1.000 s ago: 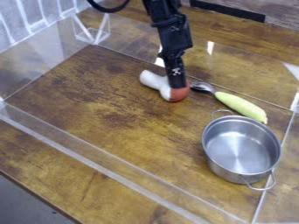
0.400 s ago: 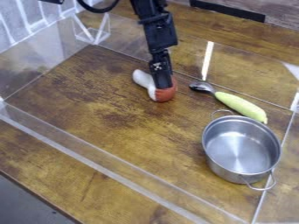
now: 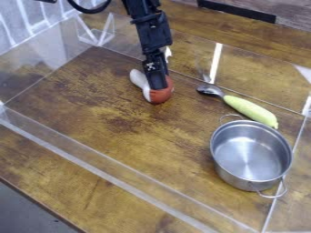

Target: Put the mushroom in the silver pot

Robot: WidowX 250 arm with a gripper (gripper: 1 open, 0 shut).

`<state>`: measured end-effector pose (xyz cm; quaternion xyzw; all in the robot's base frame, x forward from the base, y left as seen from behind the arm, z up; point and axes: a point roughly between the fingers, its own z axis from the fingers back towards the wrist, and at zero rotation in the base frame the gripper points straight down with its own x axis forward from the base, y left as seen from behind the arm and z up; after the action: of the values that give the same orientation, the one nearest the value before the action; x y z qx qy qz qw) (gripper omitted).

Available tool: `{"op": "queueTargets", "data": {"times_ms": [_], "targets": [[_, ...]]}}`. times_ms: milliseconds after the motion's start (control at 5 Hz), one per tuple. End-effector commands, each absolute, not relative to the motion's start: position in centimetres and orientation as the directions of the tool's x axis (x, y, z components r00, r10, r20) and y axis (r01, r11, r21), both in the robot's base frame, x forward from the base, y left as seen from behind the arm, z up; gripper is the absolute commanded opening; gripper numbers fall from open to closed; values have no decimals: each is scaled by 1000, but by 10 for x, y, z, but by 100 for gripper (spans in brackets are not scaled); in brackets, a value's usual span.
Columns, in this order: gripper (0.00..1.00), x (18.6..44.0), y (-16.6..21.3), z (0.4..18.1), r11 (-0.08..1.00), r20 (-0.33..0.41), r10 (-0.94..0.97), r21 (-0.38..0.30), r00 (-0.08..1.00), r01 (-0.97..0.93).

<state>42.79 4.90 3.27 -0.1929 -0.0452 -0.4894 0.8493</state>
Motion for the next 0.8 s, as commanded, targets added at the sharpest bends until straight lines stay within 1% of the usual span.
{"op": "queueTargets", "data": {"times_ms": [0,200,400,600], "targets": [[0,426,82,40,475,277,-799,-252,533,843],[0,424,89,39,477,278,-796,-257,537,840],[0,415,98,54,465,274,-803,-266,529,845],[0,408,108,63,446,274,-814,-271,513,853]]}}
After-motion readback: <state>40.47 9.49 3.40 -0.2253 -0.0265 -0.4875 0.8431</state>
